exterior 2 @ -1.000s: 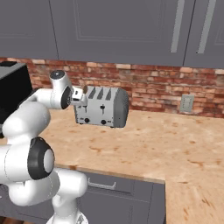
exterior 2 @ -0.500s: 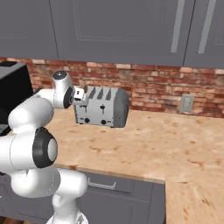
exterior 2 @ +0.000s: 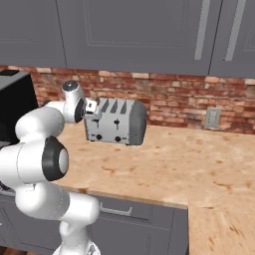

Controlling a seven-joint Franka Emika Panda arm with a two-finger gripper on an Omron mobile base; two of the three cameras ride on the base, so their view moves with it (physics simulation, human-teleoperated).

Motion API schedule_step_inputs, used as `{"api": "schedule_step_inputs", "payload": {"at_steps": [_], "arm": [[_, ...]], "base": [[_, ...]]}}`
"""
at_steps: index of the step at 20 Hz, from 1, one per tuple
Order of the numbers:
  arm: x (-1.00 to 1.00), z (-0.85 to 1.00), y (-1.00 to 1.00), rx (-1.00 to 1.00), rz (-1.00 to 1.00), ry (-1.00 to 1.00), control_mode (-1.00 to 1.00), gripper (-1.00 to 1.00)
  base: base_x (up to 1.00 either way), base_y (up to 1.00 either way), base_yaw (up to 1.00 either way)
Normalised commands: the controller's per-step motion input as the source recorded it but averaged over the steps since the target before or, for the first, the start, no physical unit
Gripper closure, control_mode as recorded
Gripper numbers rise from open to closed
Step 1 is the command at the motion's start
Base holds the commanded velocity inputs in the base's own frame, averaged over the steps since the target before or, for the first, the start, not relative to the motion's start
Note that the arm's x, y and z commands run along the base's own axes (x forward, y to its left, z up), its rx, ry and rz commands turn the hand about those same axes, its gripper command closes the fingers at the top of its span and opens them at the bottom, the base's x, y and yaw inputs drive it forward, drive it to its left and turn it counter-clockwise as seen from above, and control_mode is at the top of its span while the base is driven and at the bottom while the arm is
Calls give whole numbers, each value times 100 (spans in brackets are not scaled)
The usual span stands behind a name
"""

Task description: Start the toaster. Once the lever pops up, take the bread to the plate on the dining counter.

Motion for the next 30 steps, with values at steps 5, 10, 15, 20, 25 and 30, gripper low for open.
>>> {"api": "schedule_step_inputs", "payload": {"at_steps": [5, 10, 15, 20, 25, 30], "arm": [[19, -8, 0, 0, 0, 0, -100, -100], [20, -13, 0, 0, 0, 0, -100, -100], [19, -11, 0, 0, 0, 0, -100, -100], [7, 0, 4, 0, 0, 2, -100, -100], [11, 0, 2, 0, 0, 0, -100, -100], [14, -1, 0, 0, 0, 0, -100, -100]], "base": [[0, 0, 0], [0, 0, 0], [0, 0, 0], [0, 0, 0], [0, 0, 0], [0, 0, 0]]}}
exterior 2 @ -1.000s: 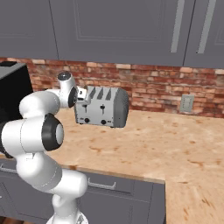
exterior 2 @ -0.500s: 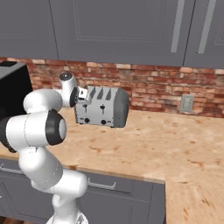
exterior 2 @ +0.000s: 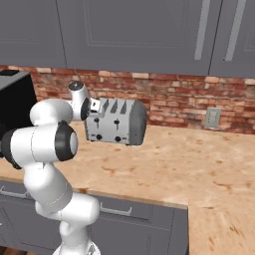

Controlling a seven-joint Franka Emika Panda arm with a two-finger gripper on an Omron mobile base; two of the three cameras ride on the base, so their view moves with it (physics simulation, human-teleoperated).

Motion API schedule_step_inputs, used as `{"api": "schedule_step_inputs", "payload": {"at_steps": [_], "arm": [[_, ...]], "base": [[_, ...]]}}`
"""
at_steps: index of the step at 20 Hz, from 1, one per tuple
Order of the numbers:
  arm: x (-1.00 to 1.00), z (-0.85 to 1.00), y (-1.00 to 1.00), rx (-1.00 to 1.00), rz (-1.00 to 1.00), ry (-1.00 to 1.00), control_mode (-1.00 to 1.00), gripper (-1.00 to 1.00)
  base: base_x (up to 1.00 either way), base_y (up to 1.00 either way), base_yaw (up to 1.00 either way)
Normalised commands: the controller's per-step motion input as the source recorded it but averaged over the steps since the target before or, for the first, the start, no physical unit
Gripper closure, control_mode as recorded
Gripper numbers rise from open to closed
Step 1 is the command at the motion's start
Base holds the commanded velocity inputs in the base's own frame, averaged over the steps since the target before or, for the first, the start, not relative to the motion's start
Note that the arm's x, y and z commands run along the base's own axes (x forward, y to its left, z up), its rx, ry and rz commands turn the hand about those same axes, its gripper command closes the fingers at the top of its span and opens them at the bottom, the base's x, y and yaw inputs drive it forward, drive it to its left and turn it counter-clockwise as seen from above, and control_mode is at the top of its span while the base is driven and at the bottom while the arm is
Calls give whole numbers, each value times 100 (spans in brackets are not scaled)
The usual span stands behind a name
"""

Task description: Start the toaster. Once the lever pops up, take the bread to the plate on the dining counter.

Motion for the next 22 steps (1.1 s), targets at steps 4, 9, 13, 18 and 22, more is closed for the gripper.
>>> {"api": "schedule_step_inputs", "payload": {"at_steps": [4, 9, 13, 18, 22], "arm": [[8, -5, 0, 0, 0, 1, -100, -100], [5, -11, 0, 0, 0, 0, -100, -100], [0, -10, 0, 0, 0, 0, -100, -100], [0, -10, 0, 0, 0, 0, -100, -100], [0, -9, 0, 0, 0, 0, -100, -100]], "base": [[0, 0, 0], [0, 0, 0], [0, 0, 0], [0, 0, 0], [0, 0, 0]]}}
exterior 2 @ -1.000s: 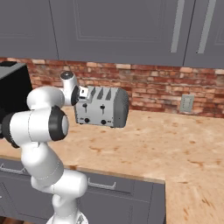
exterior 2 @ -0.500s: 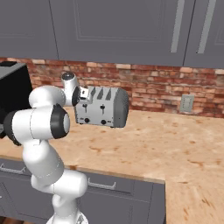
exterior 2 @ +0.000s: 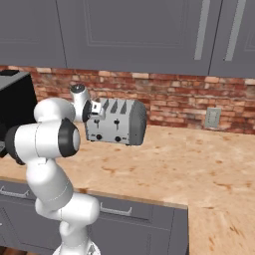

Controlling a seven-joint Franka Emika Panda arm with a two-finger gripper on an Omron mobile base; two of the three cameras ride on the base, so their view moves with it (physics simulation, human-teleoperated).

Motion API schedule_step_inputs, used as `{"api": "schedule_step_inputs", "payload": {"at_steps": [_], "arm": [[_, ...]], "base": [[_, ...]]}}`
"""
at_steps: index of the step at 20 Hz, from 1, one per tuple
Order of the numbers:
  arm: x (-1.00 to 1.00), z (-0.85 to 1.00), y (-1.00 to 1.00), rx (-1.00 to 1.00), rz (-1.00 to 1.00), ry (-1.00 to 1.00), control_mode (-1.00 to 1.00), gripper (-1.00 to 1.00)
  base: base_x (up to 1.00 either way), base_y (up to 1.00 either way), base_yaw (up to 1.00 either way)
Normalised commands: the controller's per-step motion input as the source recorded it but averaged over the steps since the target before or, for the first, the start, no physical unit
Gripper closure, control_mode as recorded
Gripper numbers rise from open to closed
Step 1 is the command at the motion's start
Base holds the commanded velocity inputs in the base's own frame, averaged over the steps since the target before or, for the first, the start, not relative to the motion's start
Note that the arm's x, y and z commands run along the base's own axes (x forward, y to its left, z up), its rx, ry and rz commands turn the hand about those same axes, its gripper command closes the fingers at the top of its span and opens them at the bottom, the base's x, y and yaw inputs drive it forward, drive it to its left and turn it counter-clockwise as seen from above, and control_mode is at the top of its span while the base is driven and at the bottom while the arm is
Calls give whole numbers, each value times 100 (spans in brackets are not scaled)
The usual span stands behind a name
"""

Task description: Start the toaster. Once the lever pops up, take the bread to the plate on the dining counter.

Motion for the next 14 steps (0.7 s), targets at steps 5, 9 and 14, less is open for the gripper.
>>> {"api": "schedule_step_inputs", "payload": {"at_steps": [5, 9, 14], "arm": [[0, -12, 0, 0, 0, 0, -100, -100], [0, -16, 0, 0, 0, 0, -100, -100], [3, -15, 0, 0, 0, 0, -100, -100]], "base": [[0, 0, 0], [0, 0, 0], [0, 0, 0]]}}
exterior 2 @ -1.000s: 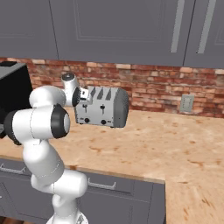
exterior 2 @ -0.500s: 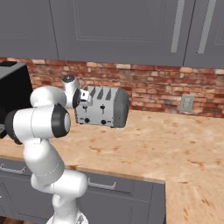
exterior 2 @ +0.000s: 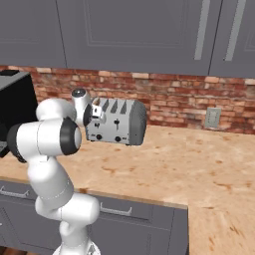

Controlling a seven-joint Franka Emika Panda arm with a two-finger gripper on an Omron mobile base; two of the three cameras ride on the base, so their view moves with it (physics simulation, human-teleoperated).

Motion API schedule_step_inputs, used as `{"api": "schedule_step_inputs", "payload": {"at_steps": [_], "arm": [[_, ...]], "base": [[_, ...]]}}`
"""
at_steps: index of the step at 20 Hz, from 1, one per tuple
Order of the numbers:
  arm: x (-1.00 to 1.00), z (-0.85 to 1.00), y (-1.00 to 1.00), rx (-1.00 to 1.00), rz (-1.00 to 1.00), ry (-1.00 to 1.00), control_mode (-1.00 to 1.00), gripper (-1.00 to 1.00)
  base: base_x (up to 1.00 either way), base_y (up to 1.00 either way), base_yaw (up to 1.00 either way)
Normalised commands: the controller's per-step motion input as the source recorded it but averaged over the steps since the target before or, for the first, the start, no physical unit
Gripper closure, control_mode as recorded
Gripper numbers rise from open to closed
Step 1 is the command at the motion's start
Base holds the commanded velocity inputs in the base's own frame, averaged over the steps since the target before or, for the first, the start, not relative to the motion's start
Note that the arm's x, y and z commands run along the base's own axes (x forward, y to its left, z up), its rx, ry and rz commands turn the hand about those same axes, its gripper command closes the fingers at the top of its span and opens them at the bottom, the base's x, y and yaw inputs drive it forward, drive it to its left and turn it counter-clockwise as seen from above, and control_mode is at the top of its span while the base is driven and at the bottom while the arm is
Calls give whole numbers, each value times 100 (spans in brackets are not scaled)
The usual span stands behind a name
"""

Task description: Start the toaster. Once the lever pops up, take the bread to the plate on the dining counter.

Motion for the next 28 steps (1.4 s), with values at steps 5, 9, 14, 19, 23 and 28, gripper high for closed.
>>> {"api": "schedule_step_inputs", "payload": {"at_steps": [5, 9, 14, 19, 23, 28], "arm": [[2, -11, 0, 0, 0, 0, -100, -100], [1, -15, 0, 0, 0, 0, -100, -100], [0, -15, 0, 0, 0, 0, -100, -100], [0, -20, 3, 0, 0, 0, -100, -100], [0, -22, 5, 0, 0, 0, -100, -100], [0, -5, 1, 0, 0, 0, -100, -100]], "base": [[0, 0, 0], [0, 0, 0], [0, 0, 0], [0, 0, 0], [0, 0, 0], [0, 0, 0]]}}
